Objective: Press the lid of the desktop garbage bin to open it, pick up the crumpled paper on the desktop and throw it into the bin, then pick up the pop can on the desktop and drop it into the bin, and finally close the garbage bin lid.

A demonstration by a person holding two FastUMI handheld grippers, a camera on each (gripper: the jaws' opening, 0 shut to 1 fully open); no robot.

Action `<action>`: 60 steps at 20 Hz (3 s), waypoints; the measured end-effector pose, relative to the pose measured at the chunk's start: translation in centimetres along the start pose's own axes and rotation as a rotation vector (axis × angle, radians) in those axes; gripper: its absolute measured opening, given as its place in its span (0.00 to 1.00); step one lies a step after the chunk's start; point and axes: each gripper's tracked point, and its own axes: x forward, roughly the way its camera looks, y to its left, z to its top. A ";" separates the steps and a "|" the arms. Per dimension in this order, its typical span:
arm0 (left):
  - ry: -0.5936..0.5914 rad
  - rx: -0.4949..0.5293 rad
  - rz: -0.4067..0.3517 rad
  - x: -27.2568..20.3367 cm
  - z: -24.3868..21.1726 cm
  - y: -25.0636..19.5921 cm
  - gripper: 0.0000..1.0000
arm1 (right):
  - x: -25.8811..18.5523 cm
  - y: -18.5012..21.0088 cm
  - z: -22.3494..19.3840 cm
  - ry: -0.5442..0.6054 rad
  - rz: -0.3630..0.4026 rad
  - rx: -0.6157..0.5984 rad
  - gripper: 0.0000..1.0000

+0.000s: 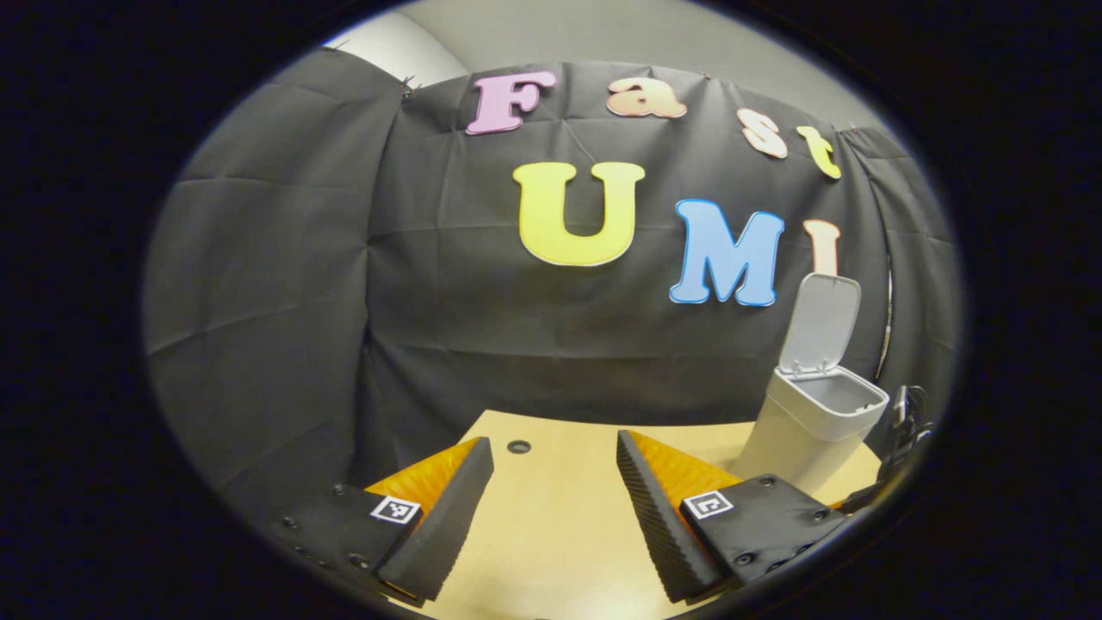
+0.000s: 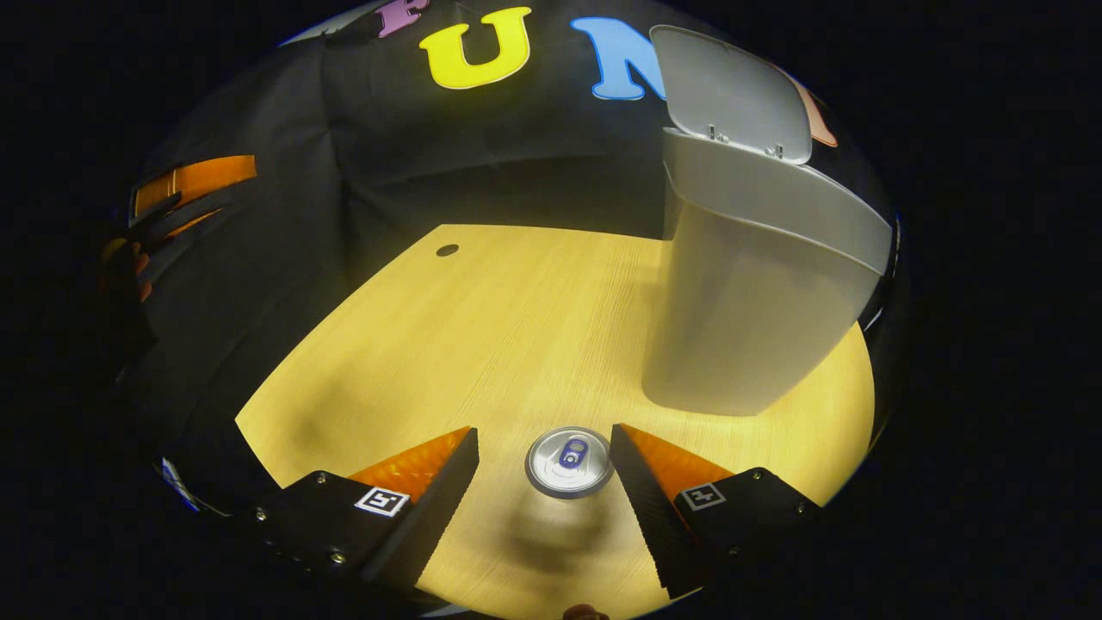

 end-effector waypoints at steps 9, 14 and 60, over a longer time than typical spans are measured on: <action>0.001 -0.014 0.045 -1.1 -0.3 2.1 0.96 | 1.3 0.0 -0.4 0.022 -0.024 -0.048 0.98; 0.006 -0.028 0.040 -1.0 -0.7 2.0 0.96 | 1.4 -0.2 -0.5 0.016 -0.036 -0.071 0.98; 0.047 -0.029 -0.069 3.9 -2.5 -2.9 0.95 | -14.7 -5.2 25.8 -0.656 -0.105 -0.003 0.72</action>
